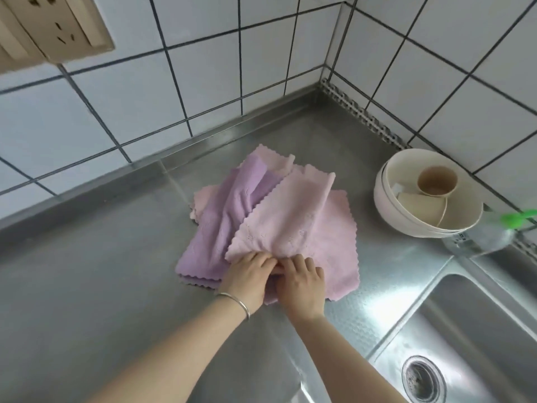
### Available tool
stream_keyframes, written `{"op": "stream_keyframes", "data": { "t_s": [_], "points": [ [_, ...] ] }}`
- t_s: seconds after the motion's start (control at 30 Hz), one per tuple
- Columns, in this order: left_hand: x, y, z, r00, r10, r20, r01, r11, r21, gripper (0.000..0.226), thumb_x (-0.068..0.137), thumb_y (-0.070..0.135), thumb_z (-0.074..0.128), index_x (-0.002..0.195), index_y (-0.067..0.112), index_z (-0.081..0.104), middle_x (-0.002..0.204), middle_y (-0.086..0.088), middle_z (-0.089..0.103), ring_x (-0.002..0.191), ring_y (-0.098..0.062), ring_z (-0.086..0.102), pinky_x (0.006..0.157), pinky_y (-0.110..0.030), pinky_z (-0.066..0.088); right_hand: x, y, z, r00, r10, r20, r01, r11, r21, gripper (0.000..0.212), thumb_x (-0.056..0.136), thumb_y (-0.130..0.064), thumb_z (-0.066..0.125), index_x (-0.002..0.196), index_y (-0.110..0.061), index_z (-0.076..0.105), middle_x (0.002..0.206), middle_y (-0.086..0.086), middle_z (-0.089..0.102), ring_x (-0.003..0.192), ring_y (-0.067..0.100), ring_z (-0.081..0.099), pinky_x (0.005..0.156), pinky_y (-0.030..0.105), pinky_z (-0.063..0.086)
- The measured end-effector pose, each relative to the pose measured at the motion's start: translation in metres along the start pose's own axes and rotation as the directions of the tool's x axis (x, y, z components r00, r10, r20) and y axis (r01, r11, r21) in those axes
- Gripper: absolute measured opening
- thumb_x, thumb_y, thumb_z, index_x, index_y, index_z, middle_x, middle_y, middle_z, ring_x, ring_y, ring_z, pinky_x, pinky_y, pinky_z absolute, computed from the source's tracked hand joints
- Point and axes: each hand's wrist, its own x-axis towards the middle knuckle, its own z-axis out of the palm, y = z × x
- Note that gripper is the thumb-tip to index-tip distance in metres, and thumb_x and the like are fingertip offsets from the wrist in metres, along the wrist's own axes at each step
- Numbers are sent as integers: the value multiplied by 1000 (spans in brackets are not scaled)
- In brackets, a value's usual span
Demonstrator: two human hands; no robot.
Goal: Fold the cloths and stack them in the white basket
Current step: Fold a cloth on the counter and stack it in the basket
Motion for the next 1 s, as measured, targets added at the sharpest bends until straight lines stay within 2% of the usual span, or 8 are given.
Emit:
{"op": "stream_keyframes", "data": {
  "t_s": [0.13, 0.3, 0.47, 0.6, 0.67, 0.73, 0.83, 1.0],
  "points": [
    [14, -7, -3, 993, -8, -114, 23, 991, 130, 23, 68, 28, 46, 77, 34, 66, 80, 17, 65, 74, -10, 62, 67, -24, 43, 6, 11, -3, 992, 27, -123, -14, 994, 108, 20, 70, -17, 40, 66, -14, 60, 60, -1, 56, 54, 24, 53, 49, 34, 41],
    [23, -8, -40, 955, 90, -284, -48, 987, 154, 22, 70, 25, 46, 74, 26, 67, 62, 8, 66, 57, -17, 63, 61, -25, 43, 14, 23, -33, 953, -62, -295, 95, 991, 99, 23, 74, -13, 40, 76, -14, 63, 63, -2, 59, 55, 24, 54, 52, 34, 41],
    [6, -2, -96, 847, 76, -526, -46, 997, 70, 37, 69, 14, 35, 81, 19, 70, 64, 2, 70, 45, -23, 62, 36, -21, 43, 30, 24, -79, 909, -38, -415, 57, 998, 34, 24, 80, -14, 40, 77, -12, 64, 64, 0, 60, 55, 26, 55, 54, 30, 38],
    [-50, -20, -155, 805, 31, -592, -26, 1000, 18, 32, 73, 20, 35, 89, 24, 63, 75, -4, 72, 51, -29, 64, 41, -26, 44, 34, -4, -127, 854, -115, -507, 167, 984, 58, 31, 84, -31, 47, 63, -11, 60, 48, 2, 55, 36, 26, 49, 45, 20, 26],
    [-87, -40, -182, 842, -32, -538, 12, 999, -41, 27, 76, 27, 32, 95, 30, 50, 80, -2, 72, 63, -29, 65, 51, -28, 45, 35, -28, -151, 878, -225, -423, 277, 959, 65, 39, 81, -45, 53, 60, -14, 59, 43, 1, 52, 33, 24, 46, 41, 19, 24],
    [-122, -60, -203, 878, -91, -470, 65, 995, -71, 28, 77, 34, 31, 95, 31, 52, 82, 1, 71, 71, -26, 64, 57, -28, 41, 38, -51, -170, 949, -281, -144, 303, 939, 165, 37, 76, -54, 63, 62, -20, 57, 50, -3, 53, 45, 20, 50, 44, 23, 32],
    [-180, -94, -222, 892, -250, -377, 223, 968, -116, 34, 80, 34, 37, 98, 24, 64, 86, 3, 71, 79, -22, 63, 62, -27, 40, 42, -96, -185, 889, -375, 264, 350, 927, 136, 29, 82, -48, 63, 66, -27, 52, 58, -10, 44, 52, 6, 39, 48, 25, 31],
    [-240, -159, -236, 827, -454, -332, 493, 869, 42, 27, 95, 30, 44, 106, 20, 66, 104, -2, 65, 98, -26, 60, 81, -34, 45, 54, -179, -161, 842, -480, 246, 422, 871, 253, 20, 91, -26, 57, 100, -10, 67, 93, 7, 62, 91, 24, 58, 66, 25, 33]
  ]
}}
